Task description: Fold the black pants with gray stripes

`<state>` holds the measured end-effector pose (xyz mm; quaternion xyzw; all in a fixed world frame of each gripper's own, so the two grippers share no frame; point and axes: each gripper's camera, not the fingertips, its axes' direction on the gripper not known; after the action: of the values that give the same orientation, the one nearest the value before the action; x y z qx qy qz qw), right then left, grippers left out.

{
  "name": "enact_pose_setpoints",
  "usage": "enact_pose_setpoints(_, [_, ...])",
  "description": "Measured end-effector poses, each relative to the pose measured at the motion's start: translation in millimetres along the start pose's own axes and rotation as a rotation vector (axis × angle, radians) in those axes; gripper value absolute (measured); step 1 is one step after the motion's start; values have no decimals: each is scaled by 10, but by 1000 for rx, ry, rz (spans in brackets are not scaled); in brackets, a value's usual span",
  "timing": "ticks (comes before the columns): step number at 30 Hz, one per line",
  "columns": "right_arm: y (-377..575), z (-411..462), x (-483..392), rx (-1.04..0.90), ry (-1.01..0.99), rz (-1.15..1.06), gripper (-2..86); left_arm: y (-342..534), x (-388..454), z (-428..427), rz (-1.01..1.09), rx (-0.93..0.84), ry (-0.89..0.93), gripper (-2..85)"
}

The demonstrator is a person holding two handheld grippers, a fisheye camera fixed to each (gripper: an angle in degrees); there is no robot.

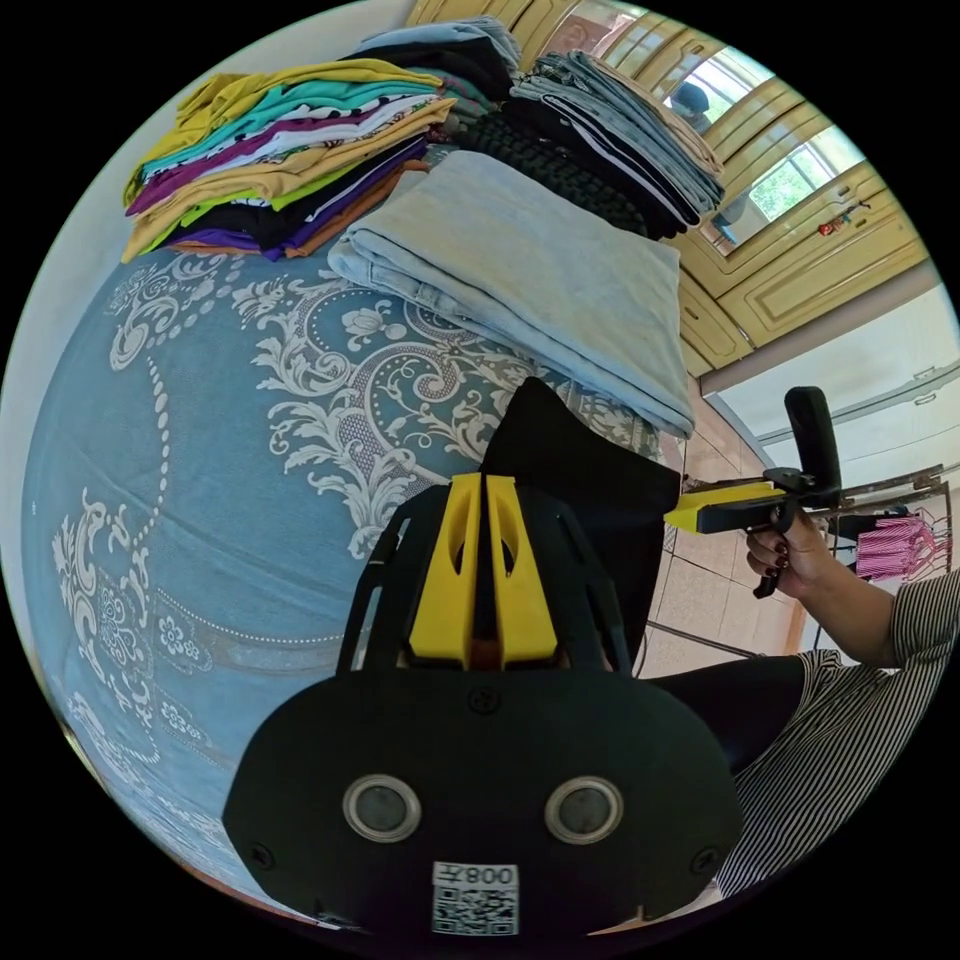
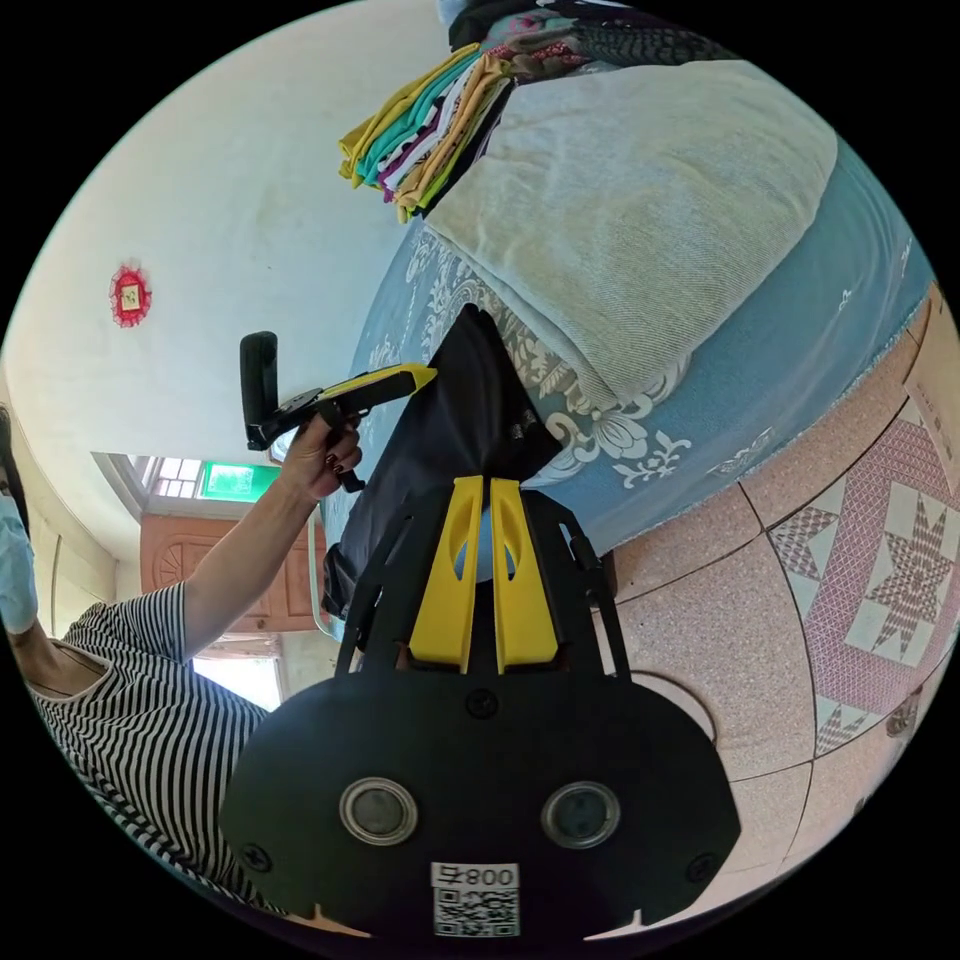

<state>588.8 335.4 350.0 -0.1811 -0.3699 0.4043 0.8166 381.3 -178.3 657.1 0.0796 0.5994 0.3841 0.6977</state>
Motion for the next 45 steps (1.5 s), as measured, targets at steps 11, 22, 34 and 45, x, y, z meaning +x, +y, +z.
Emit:
enact_pose_setpoints(11, [-51, 169, 144, 3, -19, 16, 12, -59, -23, 154, -14, 2, 1, 16])
enact_pose_setpoints(22, [14, 215, 159, 115, 5, 27, 45, -166, 77, -139, 6, 68, 111, 78])
enact_pose_setpoints(34, [-169, 635, -139, 114, 144, 9, 79, -500, 594, -357, 76, -53, 11, 75])
enact_pose_setpoints(45, [-245, 887, -366, 103, 202, -21, 24, -545, 1132, -1041, 64, -5, 12, 38])
